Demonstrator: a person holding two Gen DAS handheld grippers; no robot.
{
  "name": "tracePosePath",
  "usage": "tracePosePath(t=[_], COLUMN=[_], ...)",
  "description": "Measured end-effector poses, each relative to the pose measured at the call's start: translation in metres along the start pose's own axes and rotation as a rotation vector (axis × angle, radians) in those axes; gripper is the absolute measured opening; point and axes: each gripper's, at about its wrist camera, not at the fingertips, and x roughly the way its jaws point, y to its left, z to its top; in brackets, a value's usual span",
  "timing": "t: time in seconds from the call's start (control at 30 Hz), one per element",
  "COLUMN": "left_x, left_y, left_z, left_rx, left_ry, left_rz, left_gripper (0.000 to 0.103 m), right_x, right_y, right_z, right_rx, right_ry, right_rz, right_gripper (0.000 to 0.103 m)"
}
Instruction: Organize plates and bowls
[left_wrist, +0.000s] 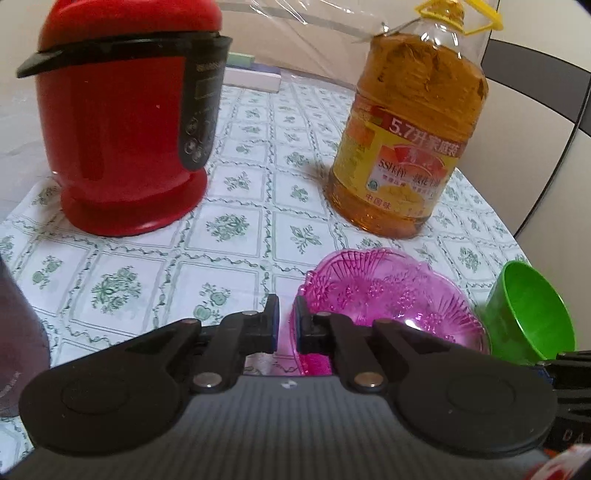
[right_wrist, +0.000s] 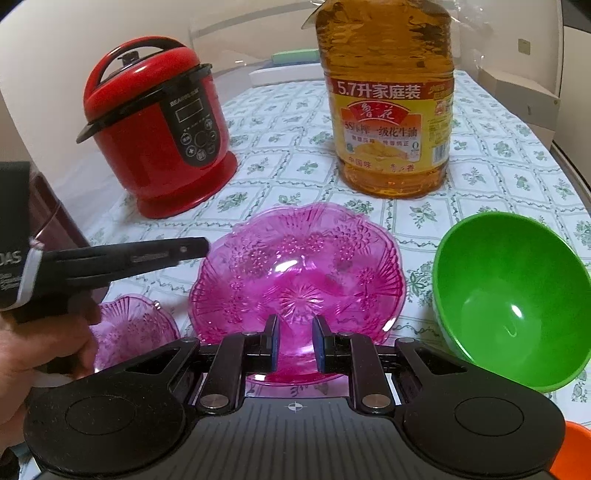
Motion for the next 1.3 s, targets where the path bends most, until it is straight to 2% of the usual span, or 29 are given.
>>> tracePosePath(t=[0.23, 0.43, 0.5, 0.53, 0.6, 0.67, 0.9, 0.97, 1.3], left_x=[-0.039, -0.085, -0.099, -0.105, -0.120, -0.132, -0.171, -0.180, -0.222], left_y=[-0.001, -0.012, -0.017, -0.019, -0.023, -0.023, -0.015, -0.010, 0.008], left_z=[-0.008, -0.036, -0.046, -0.051, -0.062, -0.071, -0.101, -0.108, -0.125], left_rx=[-0.044, -0.084, -0.082, -0.078, -0.076, -0.099, -0.146, -0.169, -0.201], left_ry=[-0.021, -0.014, -0.004, 0.003, 0.011, 0.009, 0.011, 0.013, -0.025], left_rz=[-0.004, 0.008, 0.024, 0.031, 0.043, 0.054, 0.120, 0.129, 0.228], left_gripper=[0.007, 0.008, 0.009, 0.012, 0.019, 0.025, 0.046, 0.055, 0.062], right_x=[-0.015, -0.050, -0.060, -0.064, -0.073, -0.083, -0.113, -0.120, -0.140], right_y=[-0.008, -0.009, -0.005, -0.004, -0.002, -0.001, 0.014, 0.021, 0.046], right_z=[-0.006, -0.020, -0.028, -0.033, -0.043, -0.051, -0.076, -0.082, -0.102], right_rx=[0.047, 0.101, 0.105, 0.109, 0.121, 0.134, 0.121, 0.111, 0.104], right_ry=[0.004, -0.005, -0.001, 0.002, 0.006, 0.005, -0.010, -0.014, -0.029], right_rz=[-0.013, -0.014, -0.027, -0.034, -0.045, -0.050, -0.095, -0.102, -0.093], right_gripper=[0.020, 0.020, 0.023, 0.025, 0.037, 0.042, 0.044, 0.045, 0.045])
